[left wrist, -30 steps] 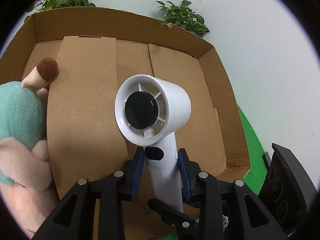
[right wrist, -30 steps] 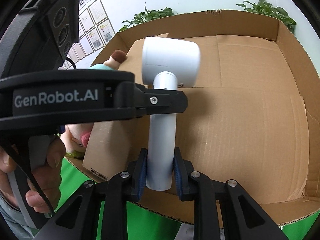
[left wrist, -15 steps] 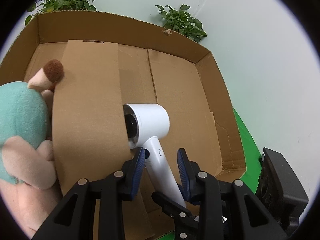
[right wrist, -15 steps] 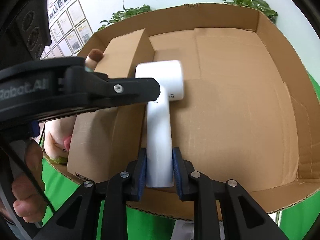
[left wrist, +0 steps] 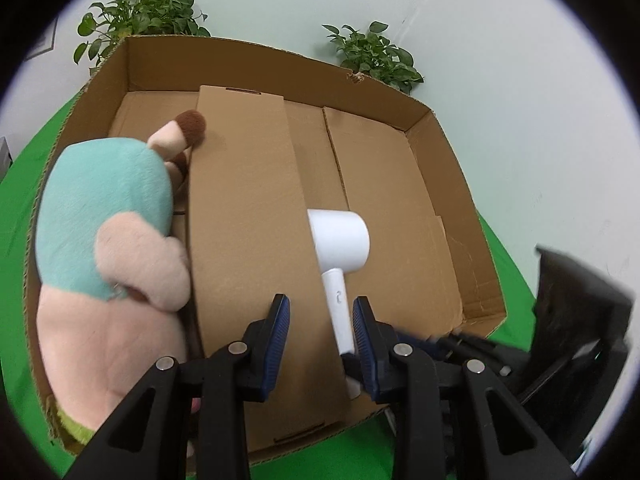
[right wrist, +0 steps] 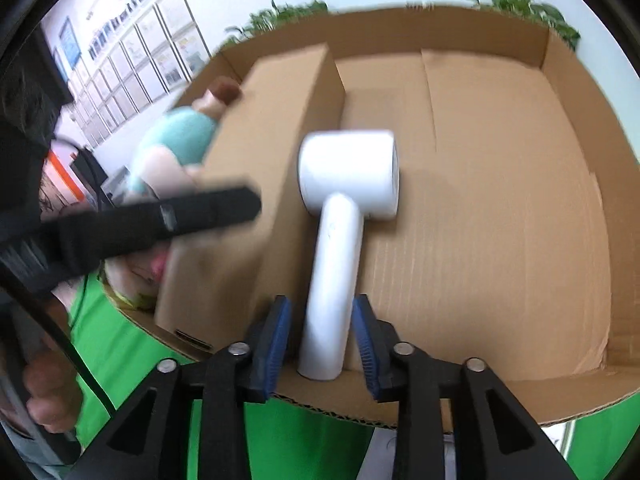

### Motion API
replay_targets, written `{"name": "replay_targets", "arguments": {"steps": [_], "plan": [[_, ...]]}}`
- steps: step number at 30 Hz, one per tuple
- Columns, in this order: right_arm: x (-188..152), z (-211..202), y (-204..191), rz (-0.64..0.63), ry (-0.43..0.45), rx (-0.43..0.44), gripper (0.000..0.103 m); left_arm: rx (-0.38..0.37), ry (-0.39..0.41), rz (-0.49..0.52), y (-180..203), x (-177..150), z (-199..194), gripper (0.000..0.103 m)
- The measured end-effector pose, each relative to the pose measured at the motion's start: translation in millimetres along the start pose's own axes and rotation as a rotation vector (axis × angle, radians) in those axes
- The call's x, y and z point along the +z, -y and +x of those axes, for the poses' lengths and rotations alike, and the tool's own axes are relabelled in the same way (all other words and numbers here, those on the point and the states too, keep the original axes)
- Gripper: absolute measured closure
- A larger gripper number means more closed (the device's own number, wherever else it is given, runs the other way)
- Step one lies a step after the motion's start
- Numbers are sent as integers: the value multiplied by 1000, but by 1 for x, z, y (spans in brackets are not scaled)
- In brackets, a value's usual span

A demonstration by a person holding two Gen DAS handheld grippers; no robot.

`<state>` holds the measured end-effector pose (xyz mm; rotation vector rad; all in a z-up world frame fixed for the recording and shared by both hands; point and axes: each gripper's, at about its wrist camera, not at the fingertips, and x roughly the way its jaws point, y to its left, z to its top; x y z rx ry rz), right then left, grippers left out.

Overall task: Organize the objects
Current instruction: 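Lower the white hair dryer into the tray box and open the left tool, then withdraw the left tool from the tray box toward the white phone stand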

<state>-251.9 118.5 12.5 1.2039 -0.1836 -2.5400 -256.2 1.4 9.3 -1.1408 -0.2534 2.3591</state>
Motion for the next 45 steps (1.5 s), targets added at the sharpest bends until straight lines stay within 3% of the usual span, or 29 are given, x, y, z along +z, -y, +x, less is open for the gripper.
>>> {"name": "replay_targets", "arguments": {"steps": [3, 6, 7, 11, 15, 16, 17, 18, 20, 23, 31, 45], "plan": [[24, 6, 27, 10, 19, 14, 61, 27, 8, 18, 0, -8, -7, 73], [45, 19, 24, 50, -3, 35, 62, 47, 18, 41, 1, -16, -15, 73], [31, 17, 24, 54, -4, 31, 62, 57, 21, 50, 1, -19, -17, 73], [35, 20, 53, 84, -18, 35, 74, 84, 40, 73, 5, -23, -22, 72], [24, 24, 49, 65, 19, -19, 72, 170, 94, 115, 11, -31, -35, 68], [20, 19, 44, 42, 32, -48, 61, 188, 110, 121, 12, -33, -39, 64], [13, 12, 37, 7, 51, -90, 50, 213, 137, 128, 15, -36, -44, 52], [4, 0, 36, -13, 69, -109, 24, 247, 174, 131, 18, -41, -50, 36], [-15, -22, 30, -58, 133, -142, 0, 291, 236, 130, 24, -47, -59, 22], [-40, -46, 26, -90, 176, -177, 1, 335, 298, 124, 31, -58, -68, 22], [-103, -109, 45, -15, 201, -172, 1, 381, 290, 135, 52, -81, -68, 22], [-122, -128, 46, -30, 216, -171, 1, 405, 270, 116, 66, -101, -71, 22]]}}
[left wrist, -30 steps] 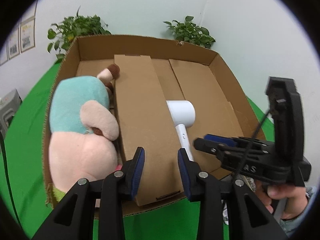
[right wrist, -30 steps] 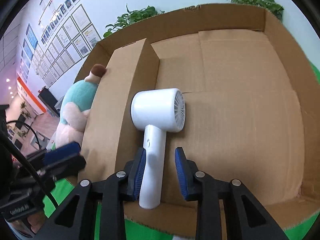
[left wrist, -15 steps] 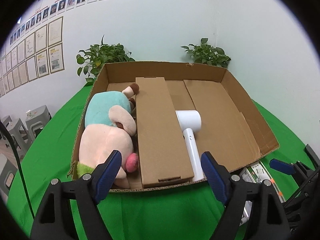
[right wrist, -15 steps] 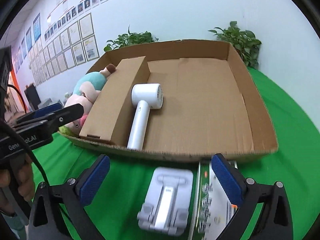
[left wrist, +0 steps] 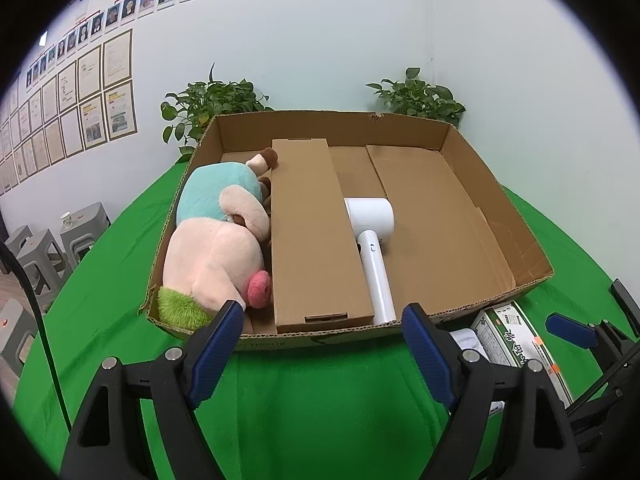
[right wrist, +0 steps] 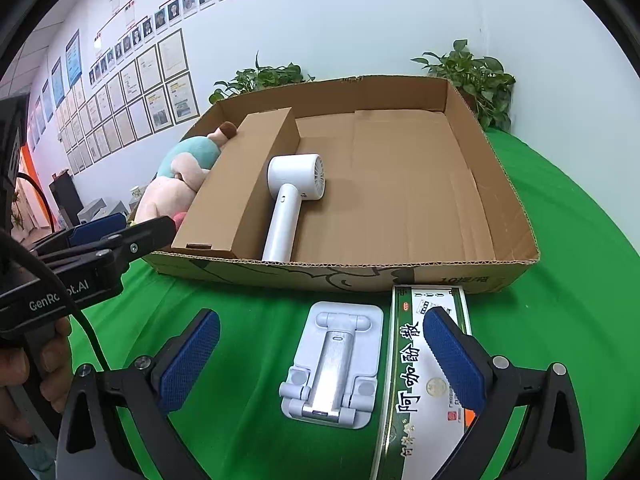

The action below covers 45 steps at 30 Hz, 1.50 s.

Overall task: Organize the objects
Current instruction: 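Withdraw the left tool from the tray box toward the white phone stand, then grasp the white phone stand with the left tool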

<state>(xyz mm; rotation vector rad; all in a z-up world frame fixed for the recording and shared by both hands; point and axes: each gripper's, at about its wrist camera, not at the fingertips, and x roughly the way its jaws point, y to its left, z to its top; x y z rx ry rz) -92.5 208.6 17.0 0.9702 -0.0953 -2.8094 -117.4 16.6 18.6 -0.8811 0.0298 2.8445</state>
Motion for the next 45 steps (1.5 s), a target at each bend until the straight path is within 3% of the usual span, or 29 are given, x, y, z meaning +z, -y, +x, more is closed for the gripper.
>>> {"name": "replay_targets", "arguments": {"steps": [12, 18, 23, 27, 30, 31, 34, 38, 42, 45], "plan": [[-3, -3, 5, 1, -6, 14, 1, -9, -10, -17, -3, -3, -1, 22], [-13, -4, 2, -20, -24, 109, 2, -58, -57, -28, -7, -5, 12, 22], [-21, 16, -9, -22, -106, 193, 18, -151, -123, -69, -15, -7, 29, 22], [-23, 36, -8, 0, -166, 177, 26, -228, -176, -77, -15, -7, 43, 22], [-30, 46, -3, -2, -205, 114, 34, -285, -203, -56, -9, -9, 50, 23], [-32, 48, 0, -4, -208, 99, 41, -300, -209, -55, -8, -10, 52, 23], [-35, 47, 3, -41, -202, 42, 44, -363, -238, -71, -4, -13, 61, 24], [-39, 45, 13, -57, -191, -5, 45, -465, -309, -93, 4, -21, 77, 41], [-41, 39, 23, -42, -191, -31, 37, -555, -368, -150, 8, -29, 89, 41], [-42, 34, 18, -35, -187, 42, 32, -615, -402, -189, 11, -35, 95, 41]]}}
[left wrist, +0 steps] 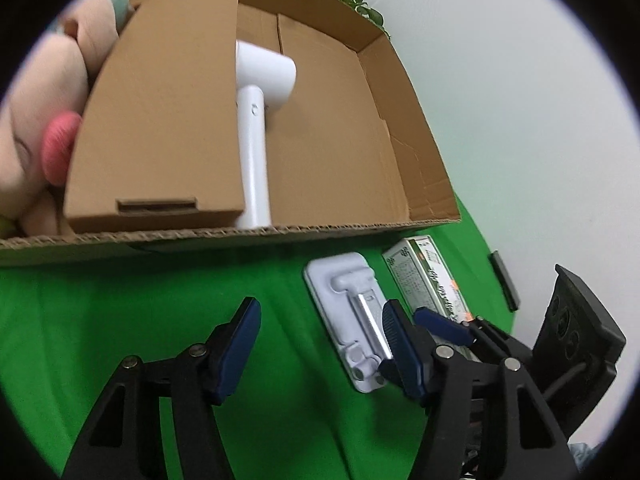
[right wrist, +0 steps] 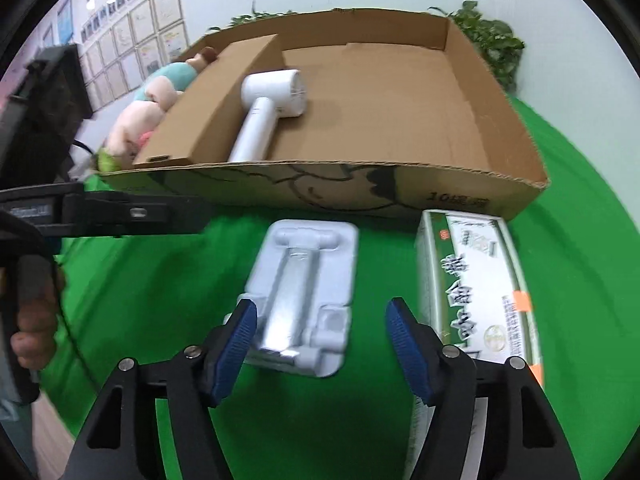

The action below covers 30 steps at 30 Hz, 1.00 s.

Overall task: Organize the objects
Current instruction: 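Grasp the white phone stand with the left tool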

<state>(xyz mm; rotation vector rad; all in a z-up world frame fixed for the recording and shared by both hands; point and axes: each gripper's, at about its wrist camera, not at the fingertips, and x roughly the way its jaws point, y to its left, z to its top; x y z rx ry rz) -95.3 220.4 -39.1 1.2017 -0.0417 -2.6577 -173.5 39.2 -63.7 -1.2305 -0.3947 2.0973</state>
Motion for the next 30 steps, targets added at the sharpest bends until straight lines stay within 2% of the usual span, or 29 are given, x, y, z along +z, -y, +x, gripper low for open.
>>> {"name": "replay_targets", "arguments": {"steps": [1, 2, 4, 7, 9, 12, 13, 15, 19, 24, 26, 28, 30], "plan": [[-1, -2, -3, -8, 8, 10, 23, -13, -9, -9, -1, -1, 3, 41], [0, -2, -6, -16, 16, 14, 18, -21, -14, -19, -3, -2, 4, 41], [-1, -1, -7, -12, 5, 1, 6, -40, -30, -43, -8, -1, 7, 48], [-2, 3, -16, -46, -25, -24, 5, -63, -59, -59, -12, -2, 13, 50], [-3, 5, -22, -47, -53, 17, 4, -68, -76, -71, -15, -1, 18, 50], [-5, 5, -32, -81, -64, -36, 9, -94, -100, -85, -16, -2, 25, 60], [-6, 3, -34, -95, -61, -54, 21, -98, -110, -83, -15, -3, 28, 60], [-8, -1, -40, -132, -62, -78, 34, -106, -115, -78, -13, -4, 29, 60], [-10, -10, -46, -122, -74, -56, 36, -121, -117, -82, -11, -7, 28, 60], [-22, -35, -51, -21, -97, 104, 36, -154, -114, -88, -3, -22, 20, 60], [-29, -41, -51, 8, -93, 131, 36, -156, -112, -100, -3, -30, 16, 60], [-33, -46, -49, 28, -91, 162, 36, -163, -106, -118, -3, -36, 11, 62], [-37, -48, -47, 40, -91, 185, 36, -149, -100, -125, -4, -41, 8, 69]]}}
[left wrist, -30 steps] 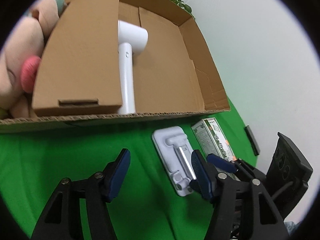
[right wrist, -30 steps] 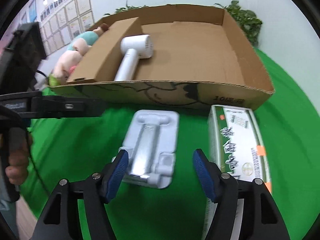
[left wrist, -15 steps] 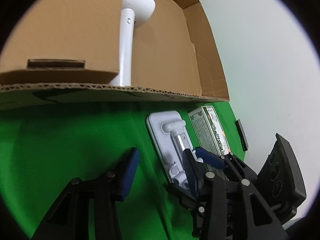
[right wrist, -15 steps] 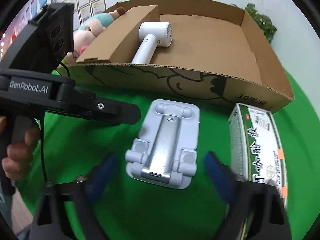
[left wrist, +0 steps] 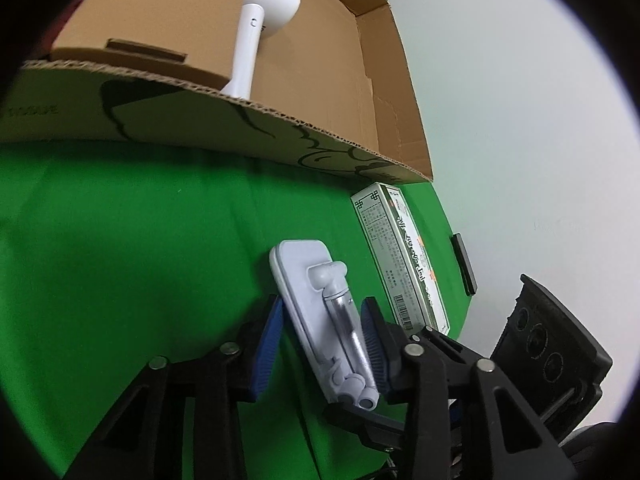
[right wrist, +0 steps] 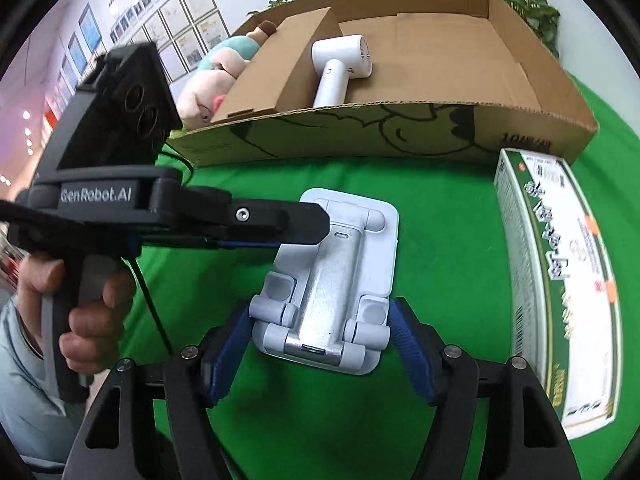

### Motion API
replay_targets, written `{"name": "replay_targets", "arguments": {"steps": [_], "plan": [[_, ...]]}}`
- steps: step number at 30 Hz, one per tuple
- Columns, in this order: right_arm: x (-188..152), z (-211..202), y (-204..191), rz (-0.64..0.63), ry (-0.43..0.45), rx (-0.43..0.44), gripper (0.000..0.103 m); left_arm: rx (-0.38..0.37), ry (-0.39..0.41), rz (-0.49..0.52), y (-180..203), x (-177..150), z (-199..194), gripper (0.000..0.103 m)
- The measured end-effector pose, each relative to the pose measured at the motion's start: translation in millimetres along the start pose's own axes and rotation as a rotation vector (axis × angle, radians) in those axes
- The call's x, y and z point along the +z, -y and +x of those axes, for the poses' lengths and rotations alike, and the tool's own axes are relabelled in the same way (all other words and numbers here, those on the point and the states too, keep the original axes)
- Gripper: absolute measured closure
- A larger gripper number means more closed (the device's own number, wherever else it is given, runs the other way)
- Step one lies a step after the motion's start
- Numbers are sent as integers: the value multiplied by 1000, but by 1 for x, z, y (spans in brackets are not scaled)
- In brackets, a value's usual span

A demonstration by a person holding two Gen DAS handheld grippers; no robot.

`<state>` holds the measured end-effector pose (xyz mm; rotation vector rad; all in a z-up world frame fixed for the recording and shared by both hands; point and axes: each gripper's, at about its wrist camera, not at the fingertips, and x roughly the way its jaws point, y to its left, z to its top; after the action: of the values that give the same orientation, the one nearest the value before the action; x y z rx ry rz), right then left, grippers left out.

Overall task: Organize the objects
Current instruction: 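Grasp the white phone stand with the left tool, then lift the phone stand and carry it over the tray box with the left tool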

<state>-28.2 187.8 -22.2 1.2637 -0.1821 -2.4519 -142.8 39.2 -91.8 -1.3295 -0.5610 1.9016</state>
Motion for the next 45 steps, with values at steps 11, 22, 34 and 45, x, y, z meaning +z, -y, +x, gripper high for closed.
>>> {"name": "replay_targets", "arguments": {"steps": [11, 22, 34, 45], "plan": [[-5, 1, 3, -19, 33, 4, 36, -1, 47, 5, 8, -7, -13, 89], [19, -19, 0, -70, 141, -34, 38, 16, 110, 133, 54, 8, -36, 91], [92, -46, -5, -99, 295, -46, 39, 63, 214, 290, 107, 69, -73, 91], [191, -37, 26, -80, 315, -24, 41, 106, 247, 329, 128, 150, -73, 91]]}}
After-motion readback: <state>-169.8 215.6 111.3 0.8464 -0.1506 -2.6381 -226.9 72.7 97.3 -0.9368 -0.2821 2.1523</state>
